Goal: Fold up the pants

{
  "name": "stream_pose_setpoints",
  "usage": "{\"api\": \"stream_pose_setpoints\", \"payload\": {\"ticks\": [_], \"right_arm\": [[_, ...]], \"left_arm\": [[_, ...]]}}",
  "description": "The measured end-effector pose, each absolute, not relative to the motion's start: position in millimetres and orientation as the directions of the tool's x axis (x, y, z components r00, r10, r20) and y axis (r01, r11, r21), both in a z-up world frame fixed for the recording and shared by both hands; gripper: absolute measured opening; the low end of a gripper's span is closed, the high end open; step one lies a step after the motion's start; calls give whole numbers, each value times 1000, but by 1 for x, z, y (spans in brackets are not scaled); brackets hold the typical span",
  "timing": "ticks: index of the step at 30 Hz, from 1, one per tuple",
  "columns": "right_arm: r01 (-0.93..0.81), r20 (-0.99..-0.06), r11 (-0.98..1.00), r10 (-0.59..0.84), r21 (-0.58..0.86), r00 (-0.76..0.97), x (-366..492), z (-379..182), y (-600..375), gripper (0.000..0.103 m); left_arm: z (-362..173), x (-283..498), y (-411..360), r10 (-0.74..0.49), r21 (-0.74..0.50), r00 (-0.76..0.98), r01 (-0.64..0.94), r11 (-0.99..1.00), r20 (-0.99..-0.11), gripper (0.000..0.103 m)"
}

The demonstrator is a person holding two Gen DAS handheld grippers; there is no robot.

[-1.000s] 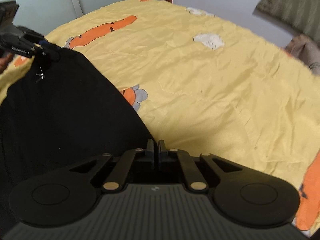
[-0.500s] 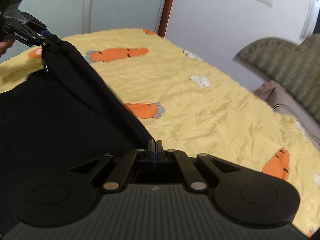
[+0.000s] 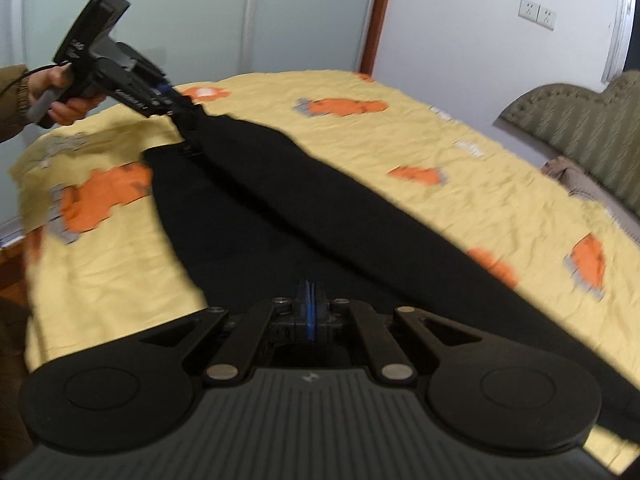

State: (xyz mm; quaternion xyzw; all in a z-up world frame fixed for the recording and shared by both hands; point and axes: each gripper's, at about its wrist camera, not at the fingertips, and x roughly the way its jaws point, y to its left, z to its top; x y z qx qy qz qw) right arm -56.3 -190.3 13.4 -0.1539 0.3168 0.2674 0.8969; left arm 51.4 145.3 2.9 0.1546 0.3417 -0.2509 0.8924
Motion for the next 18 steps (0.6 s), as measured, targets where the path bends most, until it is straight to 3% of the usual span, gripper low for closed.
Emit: {"api": "stream_pose_setpoints", "payload": {"ticks": [3, 6, 8, 9, 11, 18], "right_arm": [[-582, -669, 802, 360, -136, 651, -75, 1, -179, 1], [-464, -579, 820, 209, -335, 788, -76, 3, -179, 3], [-346, -491, 772, 50, -534, 870, -63, -2, -182, 22], [-303, -447, 725, -7, -618, 895, -57, -8, -184, 36], [-305, -426, 647, -35, -699, 904, -45, -20, -193, 34], [-369, -480, 570, -52, -734, 876, -18, -57, -198, 30]], "left_arm": [[-3, 43, 142, -327, 128, 648, 552, 824, -688, 36], [-3, 41, 138, -312, 147, 663, 540, 828, -680, 36], [1, 43, 140, -316, 121, 665, 524, 843, -676, 36], [4, 45, 143, -321, 102, 667, 514, 852, -673, 36], [9, 49, 148, -338, 60, 668, 497, 865, -663, 36], [21, 54, 151, -353, 14, 671, 477, 879, -652, 36]]}}
